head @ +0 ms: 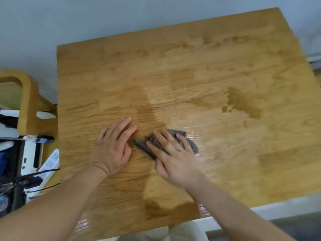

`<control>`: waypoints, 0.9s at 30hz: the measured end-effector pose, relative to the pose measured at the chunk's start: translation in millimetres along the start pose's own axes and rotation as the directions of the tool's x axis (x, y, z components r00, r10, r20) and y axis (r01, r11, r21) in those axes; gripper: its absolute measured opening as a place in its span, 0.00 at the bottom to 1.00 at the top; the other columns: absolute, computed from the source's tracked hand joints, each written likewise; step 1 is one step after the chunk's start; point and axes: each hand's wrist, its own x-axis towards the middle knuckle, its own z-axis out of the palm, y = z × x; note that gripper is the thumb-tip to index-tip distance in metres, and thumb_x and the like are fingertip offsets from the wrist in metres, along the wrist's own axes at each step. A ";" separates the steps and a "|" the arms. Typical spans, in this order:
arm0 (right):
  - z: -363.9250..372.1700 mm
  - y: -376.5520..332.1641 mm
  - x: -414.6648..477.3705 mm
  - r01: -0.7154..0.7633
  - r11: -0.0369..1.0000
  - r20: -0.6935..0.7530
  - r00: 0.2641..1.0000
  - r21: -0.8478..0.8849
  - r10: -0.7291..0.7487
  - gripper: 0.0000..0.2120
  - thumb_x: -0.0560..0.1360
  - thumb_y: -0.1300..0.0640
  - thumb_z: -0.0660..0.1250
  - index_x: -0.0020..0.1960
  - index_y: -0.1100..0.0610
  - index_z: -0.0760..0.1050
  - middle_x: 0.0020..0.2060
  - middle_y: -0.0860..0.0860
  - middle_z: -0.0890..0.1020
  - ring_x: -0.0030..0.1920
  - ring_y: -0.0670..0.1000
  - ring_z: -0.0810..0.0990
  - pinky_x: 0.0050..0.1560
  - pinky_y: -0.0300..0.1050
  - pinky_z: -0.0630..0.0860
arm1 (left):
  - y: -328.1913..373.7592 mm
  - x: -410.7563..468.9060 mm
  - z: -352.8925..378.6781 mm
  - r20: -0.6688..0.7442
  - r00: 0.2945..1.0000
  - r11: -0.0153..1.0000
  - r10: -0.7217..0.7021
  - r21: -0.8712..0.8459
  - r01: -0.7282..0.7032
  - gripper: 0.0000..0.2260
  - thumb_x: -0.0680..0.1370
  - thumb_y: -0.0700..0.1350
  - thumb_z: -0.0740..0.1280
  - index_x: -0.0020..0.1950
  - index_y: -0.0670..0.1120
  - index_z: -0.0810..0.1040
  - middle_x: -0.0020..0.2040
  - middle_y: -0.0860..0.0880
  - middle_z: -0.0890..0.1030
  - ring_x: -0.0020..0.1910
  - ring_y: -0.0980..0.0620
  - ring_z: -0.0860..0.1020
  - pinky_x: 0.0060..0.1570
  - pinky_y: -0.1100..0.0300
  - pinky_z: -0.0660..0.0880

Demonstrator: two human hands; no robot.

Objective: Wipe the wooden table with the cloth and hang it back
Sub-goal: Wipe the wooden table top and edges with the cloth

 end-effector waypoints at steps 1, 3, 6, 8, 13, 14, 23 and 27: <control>-4.2 17.1 12.5 0.002 1.000 0.006 1.000 -0.004 -0.002 0.24 0.76 0.48 0.60 0.72 0.47 0.70 0.75 0.50 0.65 0.76 0.51 0.60 0.73 0.59 0.58 | 0.5 -0.1 0.2 0.000 1.000 1.000 -0.006 0.000 0.006 0.23 0.73 0.47 0.55 0.68 0.49 0.68 0.73 0.46 0.66 0.72 0.45 0.64 0.67 0.45 0.63; -13.5 49.5 52.4 -0.097 0.995 -0.035 0.995 -0.010 0.096 0.25 0.76 0.48 0.58 0.73 0.48 0.69 0.75 0.51 0.66 0.76 0.52 0.61 0.73 0.59 0.58 | 0.2 -0.7 2.6 0.002 1.000 1.000 -0.010 -0.004 0.010 0.22 0.74 0.47 0.55 0.68 0.49 0.68 0.74 0.47 0.65 0.73 0.46 0.63 0.67 0.45 0.63; -26.7 81.5 124.2 -0.304 0.953 -0.064 0.951 0.005 0.303 0.26 0.78 0.47 0.53 0.75 0.48 0.64 0.77 0.51 0.61 0.77 0.52 0.56 0.74 0.58 0.52 | -2.5 -1.3 6.0 0.017 1.000 1.000 -0.010 -0.005 0.011 0.23 0.74 0.47 0.55 0.69 0.49 0.68 0.75 0.48 0.64 0.73 0.47 0.62 0.69 0.47 0.60; -26.9 82.7 149.4 -0.403 0.915 -0.050 0.914 0.012 0.404 0.26 0.79 0.47 0.51 0.77 0.48 0.61 0.78 0.51 0.58 0.78 0.52 0.52 0.75 0.57 0.49 | -4.2 -0.1 6.0 0.024 1.000 1.000 -0.015 -0.012 0.016 0.23 0.74 0.48 0.55 0.69 0.49 0.68 0.75 0.49 0.64 0.73 0.47 0.62 0.68 0.47 0.60; -14.8 25.8 53.4 -0.295 0.955 -0.040 0.955 -0.014 0.294 0.25 0.80 0.48 0.55 0.76 0.49 0.63 0.78 0.52 0.59 0.78 0.52 0.54 0.75 0.59 0.54 | -2.1 -4.9 3.5 0.014 1.000 0.998 -0.017 -0.057 0.018 0.22 0.74 0.48 0.55 0.68 0.50 0.69 0.74 0.48 0.66 0.72 0.48 0.63 0.68 0.47 0.60; -11.6 15.7 21.4 -0.237 0.971 -0.003 0.971 -0.034 0.237 0.25 0.79 0.48 0.57 0.76 0.48 0.64 0.78 0.51 0.60 0.78 0.52 0.55 0.74 0.58 0.56 | 1.7 -4.1 3.2 -0.007 0.999 0.996 -0.047 -0.071 0.047 0.22 0.73 0.48 0.55 0.67 0.50 0.70 0.72 0.48 0.68 0.71 0.47 0.65 0.68 0.47 0.61; -26.8 61.0 37.8 -0.238 0.969 -0.027 0.971 -0.065 0.236 0.24 0.80 0.47 0.53 0.75 0.46 0.65 0.76 0.51 0.63 0.77 0.51 0.58 0.73 0.57 0.57 | 26.6 94.9 -7.3 -0.068 0.945 0.945 -0.319 -0.101 0.311 0.18 0.77 0.48 0.56 0.66 0.50 0.67 0.72 0.46 0.63 0.73 0.46 0.58 0.74 0.46 0.52; -30.9 94.4 148.1 -0.440 0.896 -0.096 0.896 -0.058 0.433 0.25 0.79 0.47 0.52 0.76 0.46 0.63 0.77 0.51 0.62 0.77 0.53 0.56 0.74 0.58 0.53 | 26.1 110.4 -2.0 -0.057 0.915 0.908 -0.400 -0.162 0.387 0.24 0.79 0.51 0.49 0.75 0.49 0.55 0.79 0.48 0.51 0.77 0.50 0.45 0.75 0.47 0.44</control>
